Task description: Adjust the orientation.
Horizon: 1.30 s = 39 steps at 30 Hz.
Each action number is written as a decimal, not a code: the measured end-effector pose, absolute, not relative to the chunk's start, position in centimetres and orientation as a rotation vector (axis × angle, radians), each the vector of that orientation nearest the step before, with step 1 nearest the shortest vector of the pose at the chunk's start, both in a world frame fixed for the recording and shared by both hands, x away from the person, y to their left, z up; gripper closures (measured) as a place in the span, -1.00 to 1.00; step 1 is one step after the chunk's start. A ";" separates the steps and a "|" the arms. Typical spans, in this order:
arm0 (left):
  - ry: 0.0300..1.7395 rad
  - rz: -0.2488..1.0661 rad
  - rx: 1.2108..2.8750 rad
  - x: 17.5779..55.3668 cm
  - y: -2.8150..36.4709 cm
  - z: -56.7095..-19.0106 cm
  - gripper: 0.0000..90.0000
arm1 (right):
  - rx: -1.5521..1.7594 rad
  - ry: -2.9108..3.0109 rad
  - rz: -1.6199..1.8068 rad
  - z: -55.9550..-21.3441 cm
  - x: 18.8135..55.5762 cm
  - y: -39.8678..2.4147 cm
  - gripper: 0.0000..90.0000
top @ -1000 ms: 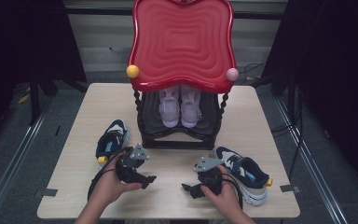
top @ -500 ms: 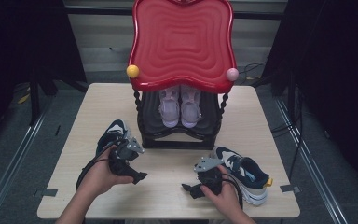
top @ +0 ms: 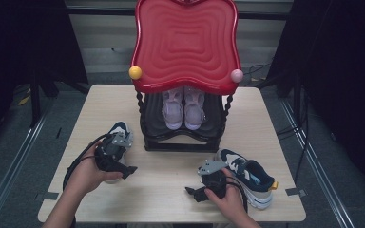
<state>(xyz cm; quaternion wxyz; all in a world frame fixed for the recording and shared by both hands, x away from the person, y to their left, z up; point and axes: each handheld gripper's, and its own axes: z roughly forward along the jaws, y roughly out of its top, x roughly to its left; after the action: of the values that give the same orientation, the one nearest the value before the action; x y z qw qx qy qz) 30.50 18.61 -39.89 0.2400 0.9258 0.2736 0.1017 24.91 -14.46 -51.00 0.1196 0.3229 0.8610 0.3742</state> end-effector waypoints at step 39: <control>0.972 0.245 2.299 32.5 19.2 -42.0 0.34 | 0.940 2.517 1.092 -51.0 24.9 -14.5 -0.71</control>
<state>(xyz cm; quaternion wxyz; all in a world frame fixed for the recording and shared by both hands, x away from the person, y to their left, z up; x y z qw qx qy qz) 32.46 19.16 -42.03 0.3117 0.8710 0.3684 0.0928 24.92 -14.47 -51.01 0.1202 0.3217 0.8616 0.3738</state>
